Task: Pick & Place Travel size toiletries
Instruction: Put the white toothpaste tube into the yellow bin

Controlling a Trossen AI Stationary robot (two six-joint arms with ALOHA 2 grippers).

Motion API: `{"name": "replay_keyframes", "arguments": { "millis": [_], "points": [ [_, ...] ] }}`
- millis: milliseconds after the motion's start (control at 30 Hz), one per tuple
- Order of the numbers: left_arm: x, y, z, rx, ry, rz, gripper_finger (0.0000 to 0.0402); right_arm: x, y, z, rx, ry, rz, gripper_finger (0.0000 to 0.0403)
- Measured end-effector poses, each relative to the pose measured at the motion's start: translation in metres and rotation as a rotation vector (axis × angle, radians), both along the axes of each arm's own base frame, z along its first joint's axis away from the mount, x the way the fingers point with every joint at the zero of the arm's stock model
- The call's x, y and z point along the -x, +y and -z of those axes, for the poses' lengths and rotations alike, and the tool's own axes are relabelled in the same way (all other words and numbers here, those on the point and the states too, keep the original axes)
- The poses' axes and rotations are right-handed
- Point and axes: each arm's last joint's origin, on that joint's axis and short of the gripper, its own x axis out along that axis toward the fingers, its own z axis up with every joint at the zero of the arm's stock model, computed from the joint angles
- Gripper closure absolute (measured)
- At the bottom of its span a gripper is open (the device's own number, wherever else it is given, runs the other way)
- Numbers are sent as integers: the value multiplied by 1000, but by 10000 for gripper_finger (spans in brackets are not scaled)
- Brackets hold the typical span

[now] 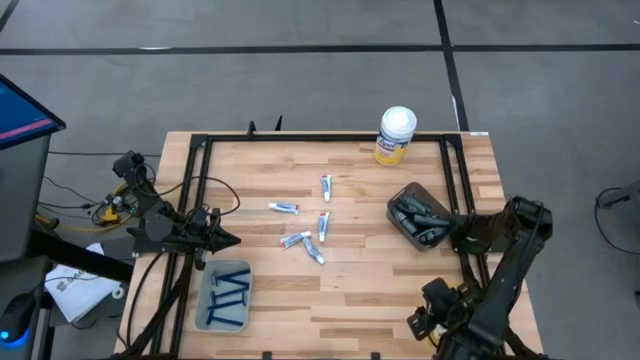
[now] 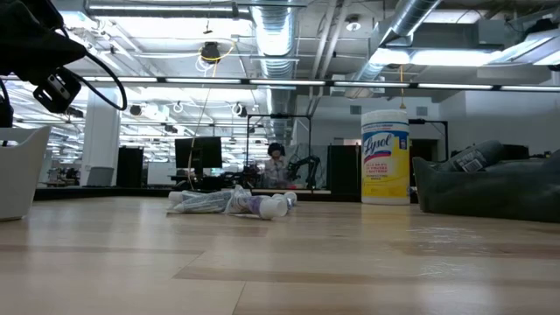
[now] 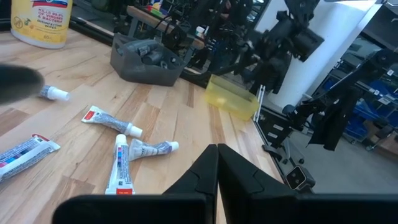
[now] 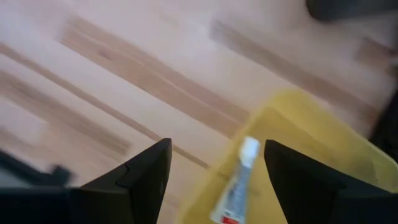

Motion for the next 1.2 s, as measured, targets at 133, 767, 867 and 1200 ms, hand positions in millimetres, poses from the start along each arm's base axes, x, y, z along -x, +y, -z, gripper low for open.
{"name": "replay_keyframes", "arguments": {
  "millis": [133,767,867,1200],
  "points": [
    [0,0,0,3,-3,0,401,1,-11,-21,23,-165,-17,154],
    [0,0,-1,4,-4,0,401,-116,-85,-47,123,-384,-295,155],
    [0,0,-1,4,-4,0,401,-146,-108,-55,158,-482,-325,155],
    [0,0,-1,4,-4,0,401,-198,-204,-69,179,-600,-268,155]
  ]
}}
